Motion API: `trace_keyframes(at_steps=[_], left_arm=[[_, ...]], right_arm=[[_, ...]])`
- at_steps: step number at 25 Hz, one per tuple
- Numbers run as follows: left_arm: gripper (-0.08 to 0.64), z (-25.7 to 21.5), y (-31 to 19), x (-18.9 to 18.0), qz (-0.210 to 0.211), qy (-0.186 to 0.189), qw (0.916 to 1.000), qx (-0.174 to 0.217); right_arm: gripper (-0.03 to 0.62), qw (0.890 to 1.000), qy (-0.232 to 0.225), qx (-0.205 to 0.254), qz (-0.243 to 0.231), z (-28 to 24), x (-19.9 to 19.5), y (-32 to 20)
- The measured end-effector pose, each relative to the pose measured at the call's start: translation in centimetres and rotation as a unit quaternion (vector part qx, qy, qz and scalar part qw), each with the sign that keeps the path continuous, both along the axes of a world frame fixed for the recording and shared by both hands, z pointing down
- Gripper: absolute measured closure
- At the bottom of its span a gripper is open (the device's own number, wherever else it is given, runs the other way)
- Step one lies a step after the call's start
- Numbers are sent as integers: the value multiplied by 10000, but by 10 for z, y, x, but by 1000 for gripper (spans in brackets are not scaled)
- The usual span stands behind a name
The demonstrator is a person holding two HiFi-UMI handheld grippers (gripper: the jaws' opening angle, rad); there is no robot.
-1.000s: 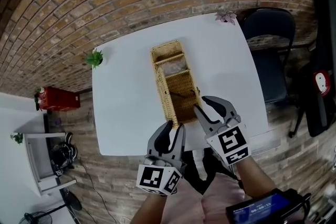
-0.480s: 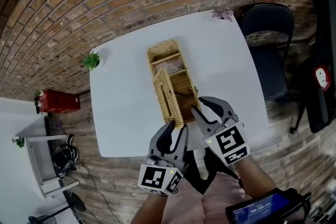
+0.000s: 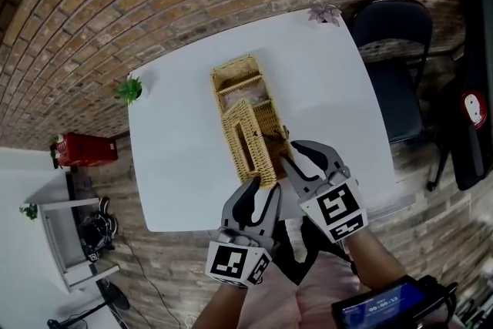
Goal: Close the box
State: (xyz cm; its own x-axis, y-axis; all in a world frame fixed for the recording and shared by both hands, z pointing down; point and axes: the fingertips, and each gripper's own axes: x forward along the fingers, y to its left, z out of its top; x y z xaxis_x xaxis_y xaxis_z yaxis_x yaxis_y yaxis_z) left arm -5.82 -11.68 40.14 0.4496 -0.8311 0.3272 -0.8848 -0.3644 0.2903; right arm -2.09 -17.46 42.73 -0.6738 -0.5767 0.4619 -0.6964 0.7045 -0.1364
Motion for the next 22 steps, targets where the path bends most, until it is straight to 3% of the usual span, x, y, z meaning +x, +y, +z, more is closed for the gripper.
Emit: trace_keyframes(at_steps=[9,17,22], left_arm=[[396,8,-2,8,161,-149,9998,-41],[393,19,-4,14,139,305,9989,-342],[414,27,-6,18,155,379,9981,-452]], right_arm=[[482,10000,-12,-40,43,6,4,-2],[488,9998,-32,-90,166,10,12,-4],[491,9995,1,-172,269,19,20,-7]])
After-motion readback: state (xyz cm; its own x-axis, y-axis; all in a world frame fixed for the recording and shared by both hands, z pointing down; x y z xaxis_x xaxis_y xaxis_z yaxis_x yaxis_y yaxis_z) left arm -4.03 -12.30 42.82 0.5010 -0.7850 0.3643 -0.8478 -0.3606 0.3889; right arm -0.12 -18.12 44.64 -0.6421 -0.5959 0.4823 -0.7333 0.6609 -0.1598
